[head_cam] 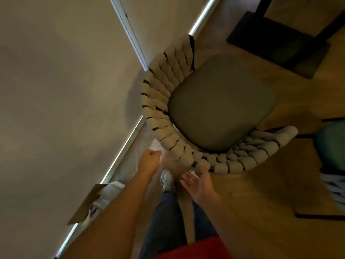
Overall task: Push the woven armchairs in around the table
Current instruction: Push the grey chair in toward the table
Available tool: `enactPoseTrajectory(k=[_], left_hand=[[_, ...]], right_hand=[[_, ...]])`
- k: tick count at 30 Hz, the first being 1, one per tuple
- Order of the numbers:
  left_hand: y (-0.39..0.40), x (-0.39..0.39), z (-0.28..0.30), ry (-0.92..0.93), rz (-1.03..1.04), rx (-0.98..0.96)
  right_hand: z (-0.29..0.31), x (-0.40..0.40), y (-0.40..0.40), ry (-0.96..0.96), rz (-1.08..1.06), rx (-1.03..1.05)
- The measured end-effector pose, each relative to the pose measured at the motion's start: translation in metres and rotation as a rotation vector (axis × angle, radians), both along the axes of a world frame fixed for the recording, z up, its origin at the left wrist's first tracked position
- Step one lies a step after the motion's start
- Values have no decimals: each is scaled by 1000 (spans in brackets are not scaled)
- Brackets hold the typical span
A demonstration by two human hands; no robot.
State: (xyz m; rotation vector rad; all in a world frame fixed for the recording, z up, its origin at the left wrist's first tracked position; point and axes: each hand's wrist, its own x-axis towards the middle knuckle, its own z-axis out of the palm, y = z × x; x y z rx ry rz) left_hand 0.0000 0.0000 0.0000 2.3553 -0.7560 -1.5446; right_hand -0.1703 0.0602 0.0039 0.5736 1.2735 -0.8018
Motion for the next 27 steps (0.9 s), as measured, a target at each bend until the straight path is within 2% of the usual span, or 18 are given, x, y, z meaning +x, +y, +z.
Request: enactPoseTrajectory(k=[5, 13, 24, 27], left_hand=[[-51, 19, -11, 197, 243, 83], [-137, 35, -25, 401, 165, 146], [-203, 47, -51, 340, 14, 305], [-201, 48, -60, 306, 5, 271]], right_hand=[[-25, 0, -21, 69, -284, 33], [-46, 2, -50, 105, -583, 203], [-60, 24, -54, 193, -765, 203], [-62, 21, -56, 218, -807, 247]])
